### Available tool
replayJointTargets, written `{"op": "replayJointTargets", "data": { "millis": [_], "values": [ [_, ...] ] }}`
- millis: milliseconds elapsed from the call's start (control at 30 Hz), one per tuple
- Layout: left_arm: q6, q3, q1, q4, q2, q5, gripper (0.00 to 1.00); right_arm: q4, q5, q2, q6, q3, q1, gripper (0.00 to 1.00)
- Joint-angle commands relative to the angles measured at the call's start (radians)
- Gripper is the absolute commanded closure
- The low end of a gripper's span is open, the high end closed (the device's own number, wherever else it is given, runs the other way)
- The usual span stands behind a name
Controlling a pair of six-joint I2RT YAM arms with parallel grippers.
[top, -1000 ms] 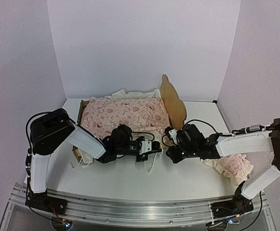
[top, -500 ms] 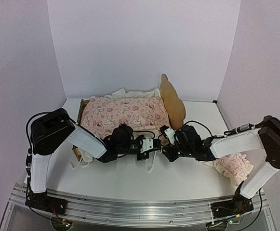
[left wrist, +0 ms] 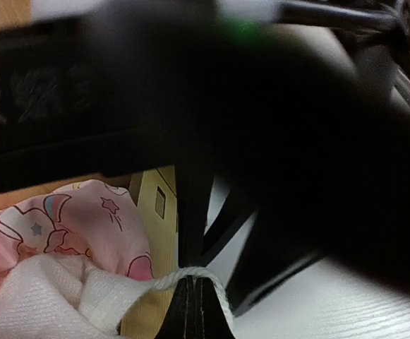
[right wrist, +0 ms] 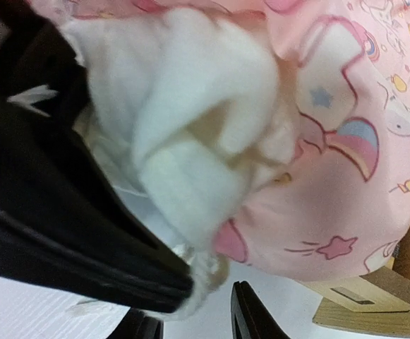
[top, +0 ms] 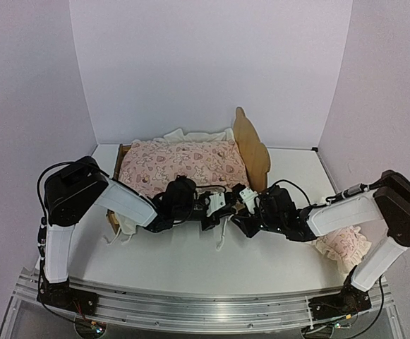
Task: Set up the pet bed
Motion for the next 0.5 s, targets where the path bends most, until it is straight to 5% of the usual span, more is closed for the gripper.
{"op": "replayJointTargets", "data": {
  "millis": [0,467],
  "values": [
    [-0.242,0.039,0.062,-0.234,0.008,0.070,1.00,0.184,-0.043,0.012,-0.058,-0.020,0.012,0.66],
    [-0.408,0.025,0.071,-0.300,0.025,0.201,1.00,0.232,0.036,0.081,-0.038,0.019,-0.006,0.71]
  ]
}}
